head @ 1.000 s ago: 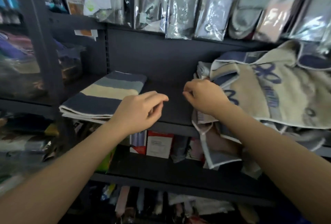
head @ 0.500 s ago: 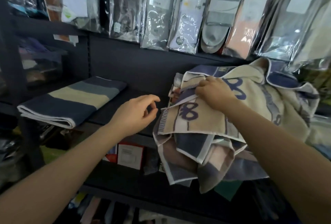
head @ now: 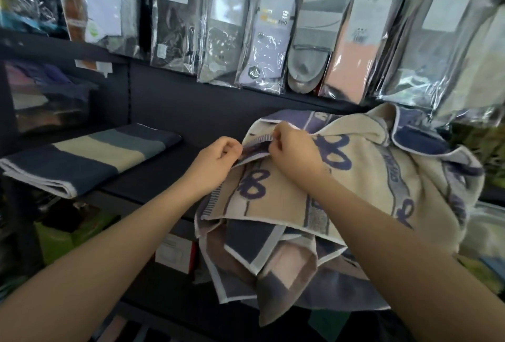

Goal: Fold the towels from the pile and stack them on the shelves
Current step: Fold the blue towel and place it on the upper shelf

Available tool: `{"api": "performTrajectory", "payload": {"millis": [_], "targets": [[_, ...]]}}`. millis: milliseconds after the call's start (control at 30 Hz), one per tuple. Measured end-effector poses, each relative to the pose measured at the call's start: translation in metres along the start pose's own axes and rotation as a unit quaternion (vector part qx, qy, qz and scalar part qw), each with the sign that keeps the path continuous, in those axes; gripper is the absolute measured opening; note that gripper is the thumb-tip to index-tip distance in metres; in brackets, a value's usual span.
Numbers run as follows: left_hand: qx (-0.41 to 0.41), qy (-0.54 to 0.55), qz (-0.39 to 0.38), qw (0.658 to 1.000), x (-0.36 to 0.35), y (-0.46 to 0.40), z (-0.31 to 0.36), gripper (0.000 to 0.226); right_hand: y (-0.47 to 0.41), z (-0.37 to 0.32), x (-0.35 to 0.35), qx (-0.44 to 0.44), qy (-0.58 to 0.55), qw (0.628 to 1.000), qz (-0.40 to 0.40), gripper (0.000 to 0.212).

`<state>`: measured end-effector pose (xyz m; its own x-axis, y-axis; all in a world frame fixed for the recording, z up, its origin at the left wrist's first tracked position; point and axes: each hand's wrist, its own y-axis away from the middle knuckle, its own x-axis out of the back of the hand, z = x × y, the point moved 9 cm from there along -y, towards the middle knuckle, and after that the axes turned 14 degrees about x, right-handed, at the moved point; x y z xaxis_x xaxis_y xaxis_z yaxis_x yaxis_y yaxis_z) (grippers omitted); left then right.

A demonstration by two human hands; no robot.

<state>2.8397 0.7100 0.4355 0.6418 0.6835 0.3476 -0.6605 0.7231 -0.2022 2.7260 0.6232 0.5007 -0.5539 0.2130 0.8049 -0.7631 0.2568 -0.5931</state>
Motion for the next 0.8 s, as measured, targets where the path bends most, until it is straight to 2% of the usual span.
{"api": "performTrajectory", "payload": {"millis": [100,133,200,267,333,400,467,500,567,600,667,733,800], "targets": [[0.017,0.053,0.011,0.998,0.002,-0.003,0.006,0.042,0.033,-0.048,0.018,0.112,-0.030,0.993,0.018,0.009],[0.021,0.086,0.004,0.996,0.001,-0.003,0.009,0.043,0.046,-0.061,0.020,0.146,-0.029,0.989,0.025,0.009],[0.019,0.144,-0.056,0.988,-0.006,0.002,0.016,0.032,0.065,-0.076,0.025,0.182,-0.054,0.980,0.053,0.012],[0.007,0.108,-0.115,0.987,-0.018,0.009,0.021,0.027,0.074,-0.076,0.023,0.179,-0.104,0.976,0.071,0.012],[-0.007,0.043,-0.132,0.990,-0.029,0.015,0.021,0.025,0.076,-0.073,0.017,0.170,-0.140,0.972,0.078,0.008],[-0.004,0.024,-0.135,0.991,-0.036,0.018,0.017,0.018,0.078,-0.071,0.012,0.166,-0.159,0.970,0.082,0.004],[0.030,0.019,-0.147,0.989,-0.038,0.023,0.010,0.010,0.080,-0.074,0.005,0.188,-0.150,0.969,0.056,0.005],[0.041,0.002,-0.152,0.988,-0.038,0.025,0.007,0.017,0.082,-0.079,0.002,0.213,-0.132,0.968,0.026,0.006],[0.030,-0.053,-0.117,0.991,-0.027,0.026,0.005,0.030,0.084,-0.087,-0.003,0.276,-0.066,0.958,-0.032,0.017],[0.012,-0.066,-0.081,0.994,-0.017,0.026,0.008,0.031,0.084,-0.089,0.002,0.295,-0.033,0.954,-0.031,0.022],[-0.045,-0.051,-0.019,0.998,0.005,0.030,0.023,0.027,0.076,-0.084,0.023,0.274,-0.014,0.961,0.031,0.024],[-0.107,-0.065,0.007,0.992,0.021,0.041,0.042,0.019,0.067,-0.078,0.043,0.242,-0.006,0.964,0.107,0.029],[-0.171,-0.119,0.025,0.978,0.033,0.057,0.057,0.014,0.055,-0.079,0.048,0.233,0.007,0.966,0.115,0.040]]}}
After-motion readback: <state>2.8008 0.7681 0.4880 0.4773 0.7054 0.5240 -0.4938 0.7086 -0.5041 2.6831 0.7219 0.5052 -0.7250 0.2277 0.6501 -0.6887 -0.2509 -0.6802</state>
